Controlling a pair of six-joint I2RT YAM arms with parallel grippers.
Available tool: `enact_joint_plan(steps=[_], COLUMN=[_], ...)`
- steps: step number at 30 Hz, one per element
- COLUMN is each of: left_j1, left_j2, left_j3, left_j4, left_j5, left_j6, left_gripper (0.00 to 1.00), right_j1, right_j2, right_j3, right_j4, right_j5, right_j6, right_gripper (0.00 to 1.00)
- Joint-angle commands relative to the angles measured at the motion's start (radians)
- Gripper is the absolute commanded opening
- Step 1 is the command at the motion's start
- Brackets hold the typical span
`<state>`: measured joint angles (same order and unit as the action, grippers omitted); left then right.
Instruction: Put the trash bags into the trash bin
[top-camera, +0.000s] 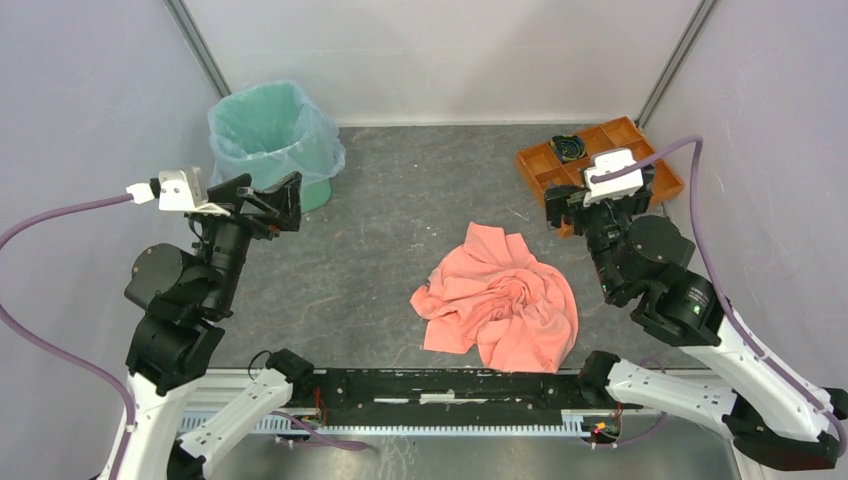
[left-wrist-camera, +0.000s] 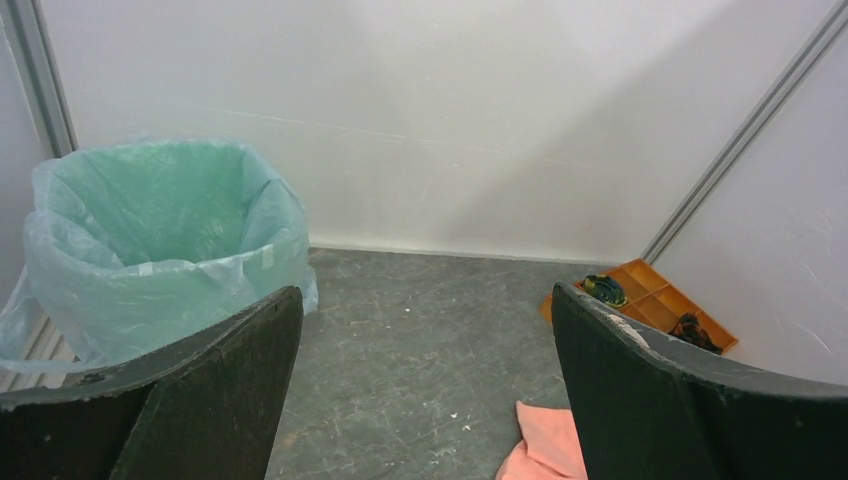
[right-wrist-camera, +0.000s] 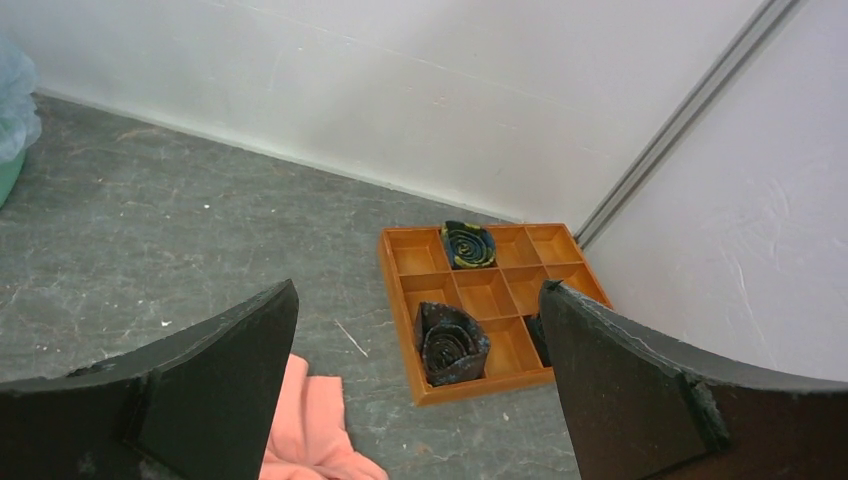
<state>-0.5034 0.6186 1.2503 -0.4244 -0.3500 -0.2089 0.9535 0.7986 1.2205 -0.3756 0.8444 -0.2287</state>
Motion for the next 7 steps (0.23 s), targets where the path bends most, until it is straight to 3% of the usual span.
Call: enact_joint_plan(steps=[1, 7], left_j1=[0.002, 0.001], left_j2=[-0.008, -0.005], left_j3=[0.013, -0.002], left_j4=[0.024, 0.021], left_j5=[-0.017, -0.010], left_j6=[0.069, 0.062], left_gripper=[1.00, 1.00], right_j1=[0.001, 0.000], right_j2=[-0.027, -0.078], right_j3=[0.009, -0.044], right_j4=[0.049, 0.095], right_j5=[0.067, 0.010], right_j6=[0.017, 0.021], right_gripper=[0.98, 0.98])
